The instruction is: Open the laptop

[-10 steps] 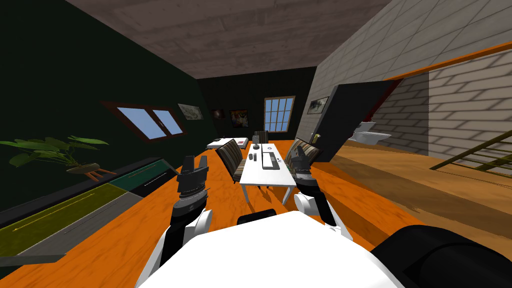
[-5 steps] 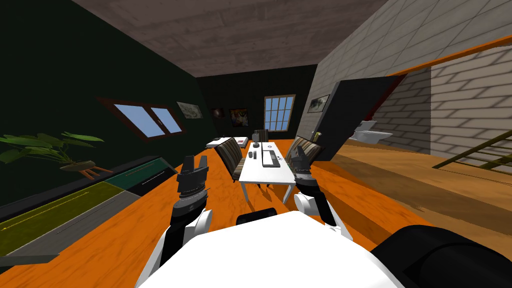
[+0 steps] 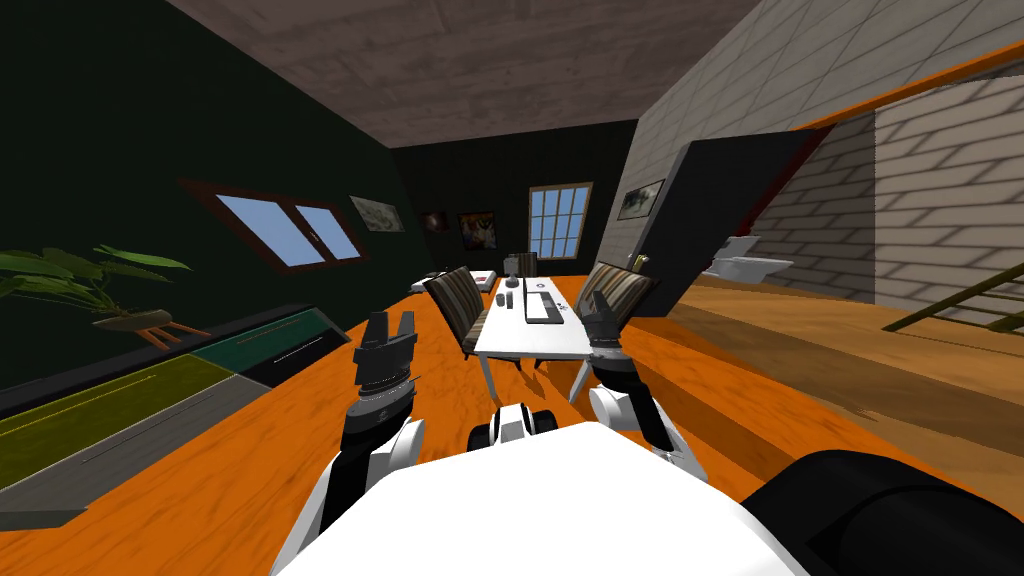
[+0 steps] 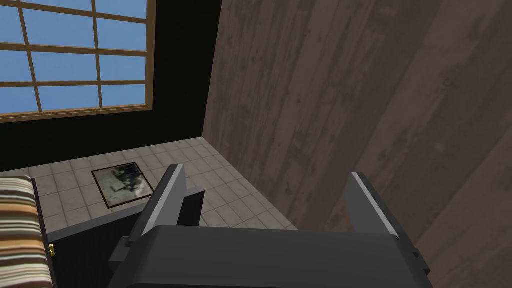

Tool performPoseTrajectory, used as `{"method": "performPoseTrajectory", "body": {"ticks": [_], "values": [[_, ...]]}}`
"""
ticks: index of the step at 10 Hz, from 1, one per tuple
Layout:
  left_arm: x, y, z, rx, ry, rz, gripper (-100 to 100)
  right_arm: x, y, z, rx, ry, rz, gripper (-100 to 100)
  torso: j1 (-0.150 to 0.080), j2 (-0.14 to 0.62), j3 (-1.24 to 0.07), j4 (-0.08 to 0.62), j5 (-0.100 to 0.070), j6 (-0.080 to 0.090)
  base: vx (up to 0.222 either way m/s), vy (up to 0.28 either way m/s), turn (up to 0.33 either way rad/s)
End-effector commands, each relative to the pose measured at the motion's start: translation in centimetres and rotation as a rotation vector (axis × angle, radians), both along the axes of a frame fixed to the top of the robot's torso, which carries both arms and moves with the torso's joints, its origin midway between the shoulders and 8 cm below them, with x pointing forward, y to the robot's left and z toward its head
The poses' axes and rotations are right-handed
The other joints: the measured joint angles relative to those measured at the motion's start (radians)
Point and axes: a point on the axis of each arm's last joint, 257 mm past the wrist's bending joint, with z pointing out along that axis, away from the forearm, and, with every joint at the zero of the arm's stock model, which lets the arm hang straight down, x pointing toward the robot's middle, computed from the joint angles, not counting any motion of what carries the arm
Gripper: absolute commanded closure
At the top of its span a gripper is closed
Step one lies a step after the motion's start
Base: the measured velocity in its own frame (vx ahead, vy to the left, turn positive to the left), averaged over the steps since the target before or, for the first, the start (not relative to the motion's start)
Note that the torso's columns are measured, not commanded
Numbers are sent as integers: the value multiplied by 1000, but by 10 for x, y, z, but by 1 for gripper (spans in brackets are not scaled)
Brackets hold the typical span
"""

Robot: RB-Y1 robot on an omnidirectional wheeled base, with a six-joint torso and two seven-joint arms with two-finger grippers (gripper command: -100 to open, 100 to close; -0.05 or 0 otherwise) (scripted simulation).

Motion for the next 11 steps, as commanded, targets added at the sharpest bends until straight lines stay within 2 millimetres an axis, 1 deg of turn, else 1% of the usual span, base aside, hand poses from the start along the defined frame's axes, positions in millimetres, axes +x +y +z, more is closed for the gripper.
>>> {"method": "performPoseTrajectory", "body": {"ticks": [1, 3, 4, 6, 11], "values": [[0, 0, 0, 0, 0, 0, 0, 8, 3, -10, -100, 44, -9, -100, 1, 9, -20, 10, 0, 0, 19, 52, 19], [0, 0, 0, 0, 0, 0, 0, 16, 2, -21, -181, 83, -31, -100, 0, 12, -25, 13, 0, 0, 23, 65, 29], [0, 0, 0, 0, 0, 0, 0, 24, -2, -34, -270, 127, -64, -100, 0, 13, -25, 14, 0, 0, 32, 87, 78], [0, 0, 0, 0, 0, 0, 0, 33, -8, -49, -362, 173, -106, -100, 0, 13, -25, 14, 0, 0, 30, 106, 44], [0, 0, 0, 0, 0, 0, 0, 53, -34, -86, -611, 291, -234, -100, -1, 14, -24, 14, 0, 0, 49, 109, 49]]}}
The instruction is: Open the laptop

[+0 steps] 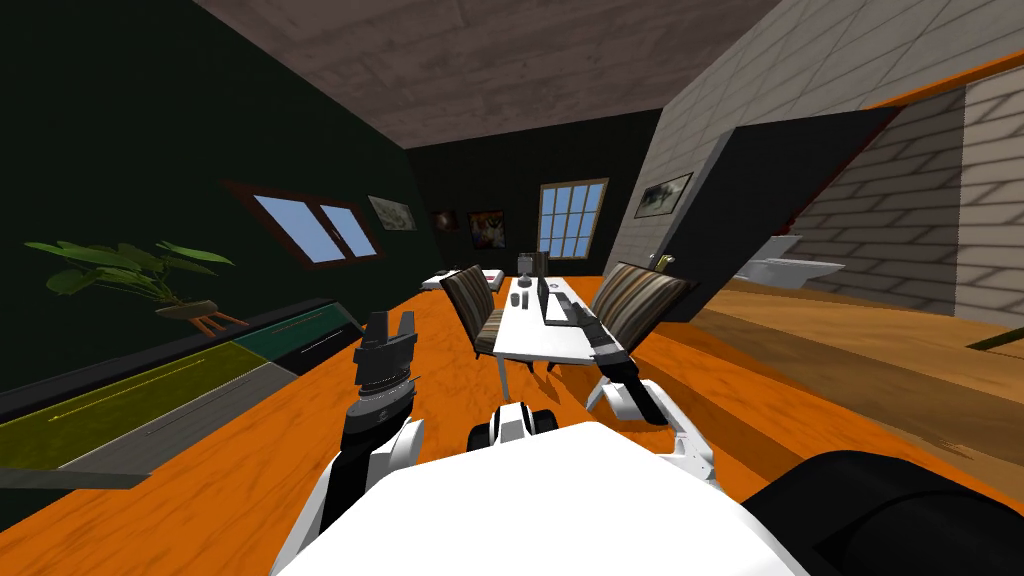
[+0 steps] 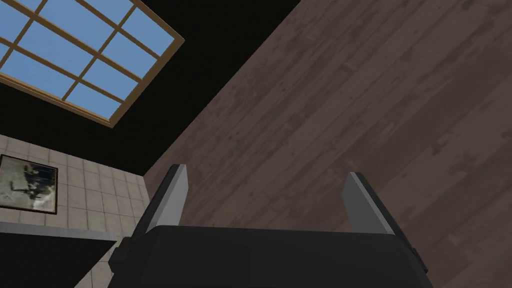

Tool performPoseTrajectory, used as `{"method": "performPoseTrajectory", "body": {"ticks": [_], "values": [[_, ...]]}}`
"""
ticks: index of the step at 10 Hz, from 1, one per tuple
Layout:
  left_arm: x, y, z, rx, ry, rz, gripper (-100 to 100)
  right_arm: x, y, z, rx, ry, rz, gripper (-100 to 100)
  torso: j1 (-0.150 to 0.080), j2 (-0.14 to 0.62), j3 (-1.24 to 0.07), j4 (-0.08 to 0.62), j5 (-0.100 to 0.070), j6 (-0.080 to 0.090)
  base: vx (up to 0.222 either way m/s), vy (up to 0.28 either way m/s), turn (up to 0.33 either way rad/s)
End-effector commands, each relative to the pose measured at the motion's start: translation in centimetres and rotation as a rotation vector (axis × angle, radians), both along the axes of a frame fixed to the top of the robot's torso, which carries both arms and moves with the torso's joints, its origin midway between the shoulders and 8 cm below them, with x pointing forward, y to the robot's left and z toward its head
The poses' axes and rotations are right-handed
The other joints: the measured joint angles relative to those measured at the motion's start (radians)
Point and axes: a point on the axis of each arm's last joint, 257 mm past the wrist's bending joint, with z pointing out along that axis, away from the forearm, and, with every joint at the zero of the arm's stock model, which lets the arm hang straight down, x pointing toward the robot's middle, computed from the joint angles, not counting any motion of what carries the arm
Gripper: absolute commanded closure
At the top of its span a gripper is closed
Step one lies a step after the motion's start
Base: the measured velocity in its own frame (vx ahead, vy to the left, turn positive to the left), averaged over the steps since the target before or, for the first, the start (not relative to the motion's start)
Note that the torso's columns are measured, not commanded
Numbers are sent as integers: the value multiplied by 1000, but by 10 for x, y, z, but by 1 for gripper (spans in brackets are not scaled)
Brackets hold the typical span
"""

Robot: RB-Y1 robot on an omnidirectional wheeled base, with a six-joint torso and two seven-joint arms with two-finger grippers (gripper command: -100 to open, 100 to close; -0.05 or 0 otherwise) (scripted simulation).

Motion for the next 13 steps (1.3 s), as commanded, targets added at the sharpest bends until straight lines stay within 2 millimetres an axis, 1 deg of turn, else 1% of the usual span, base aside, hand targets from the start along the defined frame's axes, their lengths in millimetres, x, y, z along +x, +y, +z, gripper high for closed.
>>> {"method": "performPoseTrajectory", "body": {"ticks": [1, 4, 6, 9, 12, 13], "values": [[0, 0, 0, 0, 0, 0, 0, 10, -17, -21, -142, 59, -71, -100, 0, -1, 0, 0, 0, 0, 50, 100, 54], [0, 0, 0, 0, 0, 0, 0, 21, -41, -44, -308, 130, -152, -100, -1, -1, -1, 0, 0, 0, 57, 96, 56], [0, 0, 0, 0, 0, 0, 0, 27, -61, -60, -425, 181, -207, -100, 1, -1, -1, 0, 0, 0, 63, 114, 51], [0, 0, 0, 0, 0, 0, 0, 34, -96, -83, -607, 264, -291, -100, -1, 0, 0, 0, 0, 0, 41, 116, 51], [0, 0, 0, 0, 0, 0, 0, 39, -138, -102, -793, 350, -376, -100, 0, -1, -1, 0, 0, 0, 42, 116, 50], [0, 0, 0, 0, 0, 0, 0, 39, -138, -102, -793, 350, -376, -100, 0, -1, -1, 0, 0, 0, 37, 78, 9]]}}
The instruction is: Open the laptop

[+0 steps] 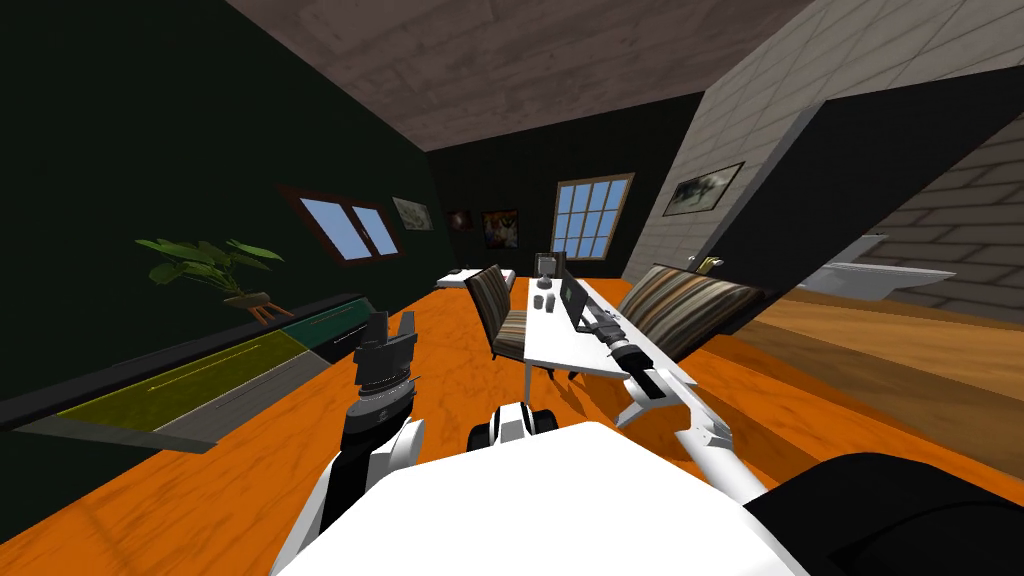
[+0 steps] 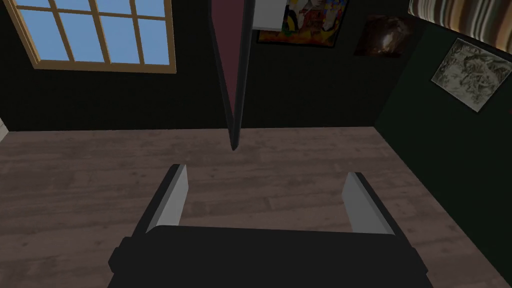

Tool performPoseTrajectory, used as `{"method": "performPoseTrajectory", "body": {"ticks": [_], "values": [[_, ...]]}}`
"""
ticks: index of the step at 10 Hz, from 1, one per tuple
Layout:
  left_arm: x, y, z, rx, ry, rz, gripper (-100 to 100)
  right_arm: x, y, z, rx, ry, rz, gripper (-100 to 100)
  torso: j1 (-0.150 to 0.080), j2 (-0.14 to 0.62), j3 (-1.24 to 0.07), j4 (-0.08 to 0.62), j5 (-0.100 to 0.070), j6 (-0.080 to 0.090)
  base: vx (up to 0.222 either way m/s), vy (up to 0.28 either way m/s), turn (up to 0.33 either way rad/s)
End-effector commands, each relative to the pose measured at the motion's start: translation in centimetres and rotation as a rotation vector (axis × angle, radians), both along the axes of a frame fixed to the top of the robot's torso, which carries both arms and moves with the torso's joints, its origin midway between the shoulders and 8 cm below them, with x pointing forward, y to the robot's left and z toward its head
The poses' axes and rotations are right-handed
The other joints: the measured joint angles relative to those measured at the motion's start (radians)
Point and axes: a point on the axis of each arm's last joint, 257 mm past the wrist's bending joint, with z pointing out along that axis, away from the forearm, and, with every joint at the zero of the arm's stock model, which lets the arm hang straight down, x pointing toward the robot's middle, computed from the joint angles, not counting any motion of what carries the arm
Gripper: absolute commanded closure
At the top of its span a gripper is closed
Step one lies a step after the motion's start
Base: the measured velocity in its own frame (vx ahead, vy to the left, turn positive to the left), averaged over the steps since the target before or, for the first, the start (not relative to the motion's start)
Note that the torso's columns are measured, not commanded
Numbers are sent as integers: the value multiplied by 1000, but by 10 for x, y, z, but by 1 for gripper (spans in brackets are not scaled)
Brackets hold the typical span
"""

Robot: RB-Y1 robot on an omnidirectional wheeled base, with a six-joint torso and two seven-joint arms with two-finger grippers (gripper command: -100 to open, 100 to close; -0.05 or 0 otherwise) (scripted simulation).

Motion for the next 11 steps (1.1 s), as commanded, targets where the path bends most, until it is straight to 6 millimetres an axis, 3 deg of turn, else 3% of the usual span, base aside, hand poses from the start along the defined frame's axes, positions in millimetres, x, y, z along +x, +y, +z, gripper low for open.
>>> {"method": "performPoseTrajectory", "body": {"ticks": [1, 5, 11], "values": [[0, 0, 0, 0, 0, 0, 0, 4, -26, -9, -104, 48, -48, -100, -2, 1, 0, 0, -1, 0, 27, 68, 30], [0, 0, 0, 0, 0, 0, 0, 3, -86, -20, -338, 155, -154, -100, 2, 0, 0, 0, 0, 0, 33, 107, 50], [0, 0, 0, 0, 0, 0, 0, -5, -160, -16, -611, 279, -284, -100, 0, 0, 0, 0, 0, 0, 50, 81, 43]]}}
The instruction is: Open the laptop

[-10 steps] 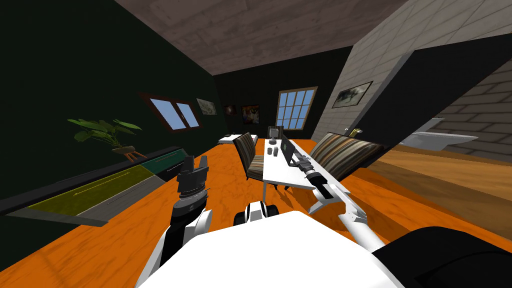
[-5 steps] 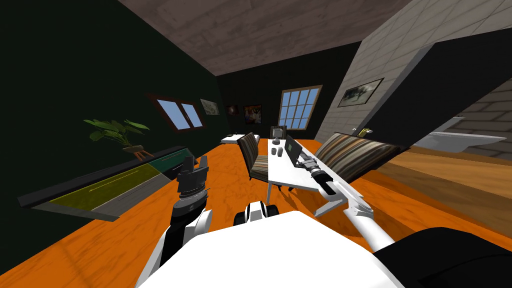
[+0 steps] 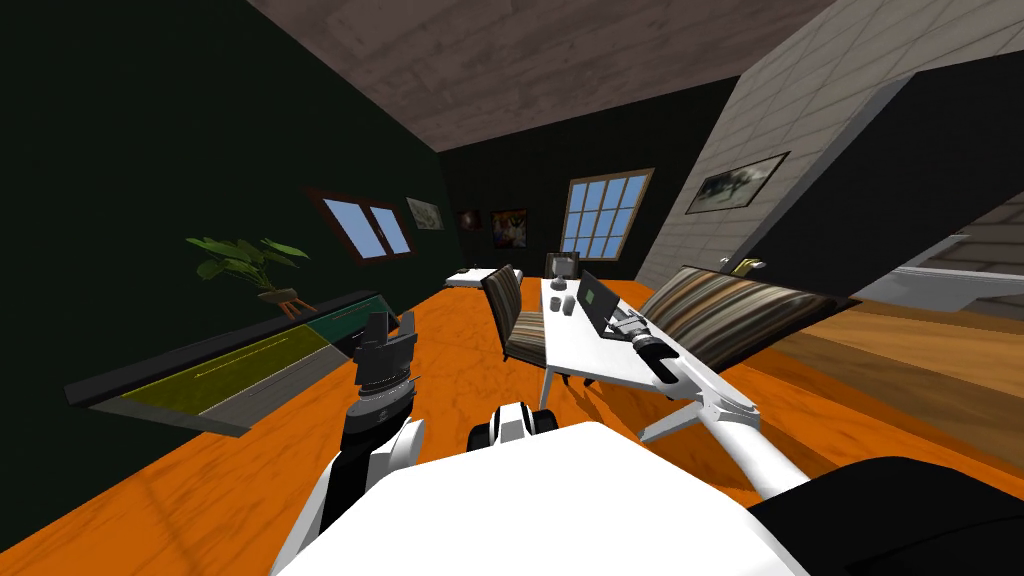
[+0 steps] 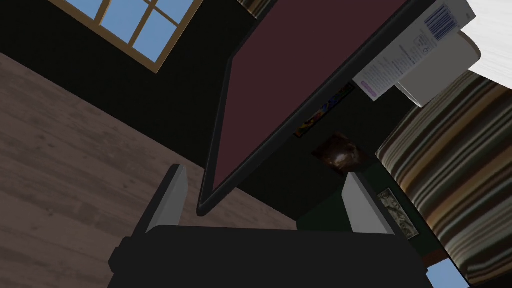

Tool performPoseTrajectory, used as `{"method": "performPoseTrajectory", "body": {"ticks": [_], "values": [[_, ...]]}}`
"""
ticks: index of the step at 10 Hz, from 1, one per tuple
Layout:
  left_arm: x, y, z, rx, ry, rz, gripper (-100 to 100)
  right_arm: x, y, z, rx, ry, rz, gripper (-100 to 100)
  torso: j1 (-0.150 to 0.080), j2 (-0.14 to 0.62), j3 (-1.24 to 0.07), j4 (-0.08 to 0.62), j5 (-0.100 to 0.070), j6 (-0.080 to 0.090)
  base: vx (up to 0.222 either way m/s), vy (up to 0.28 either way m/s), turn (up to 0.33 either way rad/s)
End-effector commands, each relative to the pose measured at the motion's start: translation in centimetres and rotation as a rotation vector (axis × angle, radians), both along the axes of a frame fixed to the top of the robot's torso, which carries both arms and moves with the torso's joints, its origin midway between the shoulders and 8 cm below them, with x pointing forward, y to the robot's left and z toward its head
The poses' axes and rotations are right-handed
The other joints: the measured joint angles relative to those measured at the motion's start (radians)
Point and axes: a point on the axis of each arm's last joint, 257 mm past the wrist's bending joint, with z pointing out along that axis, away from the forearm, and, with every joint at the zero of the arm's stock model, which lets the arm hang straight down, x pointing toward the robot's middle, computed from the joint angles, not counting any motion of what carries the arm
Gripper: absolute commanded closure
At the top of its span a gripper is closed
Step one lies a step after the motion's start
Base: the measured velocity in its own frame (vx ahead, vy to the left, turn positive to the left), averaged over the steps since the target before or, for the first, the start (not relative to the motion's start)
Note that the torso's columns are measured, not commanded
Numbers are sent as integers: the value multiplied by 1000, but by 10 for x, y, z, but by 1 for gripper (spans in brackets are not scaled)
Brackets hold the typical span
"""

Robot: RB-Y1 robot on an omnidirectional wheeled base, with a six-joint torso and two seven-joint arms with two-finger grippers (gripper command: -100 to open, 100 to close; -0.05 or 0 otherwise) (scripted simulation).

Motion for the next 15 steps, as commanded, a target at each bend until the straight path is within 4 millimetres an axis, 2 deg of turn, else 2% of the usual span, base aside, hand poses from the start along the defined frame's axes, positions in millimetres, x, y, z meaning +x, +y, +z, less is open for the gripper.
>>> {"method": "performPoseTrajectory", "body": {"ticks": [1, 3, 4, 13, 14, 15], "values": [[0, 0, 0, 0, 0, 0, 0, -4, -27, 5, -102, 45, -49, -100, 1, 0, 0, 0, 1, 0, 57, 70, 30], [0, 0, 0, 0, 0, 0, 0, -2, -23, 5, -87, 38, -42, -100, -3, 3, 2, 1, -1, 0, 6, 13, -13], [0, 0, 0, 0, 0, 0, 0, -2, -23, 5, -86, 38, -42, 100, -3, 3, 2, 1, -1, 0, 0, 0, 0], [0, 0, 0, 0, 0, 0, 0, 18, -30, -1, 280, -93, -53, 100, -1, 0, 0, 0, 0, 0, -59, -74, 16], [0, 0, 0, 0, 0, 0, 0, 17, -29, -1, 254, -83, -52, 100, 0, 0, 0, 0, 0, 0, -26, -29, 4], [0, 0, 0, 0, 0, 0, 0, 11, -39, 4, 193, -61, -68, -100, 2, -1, 0, 0, 1, 0, 19, 23, -113]]}}
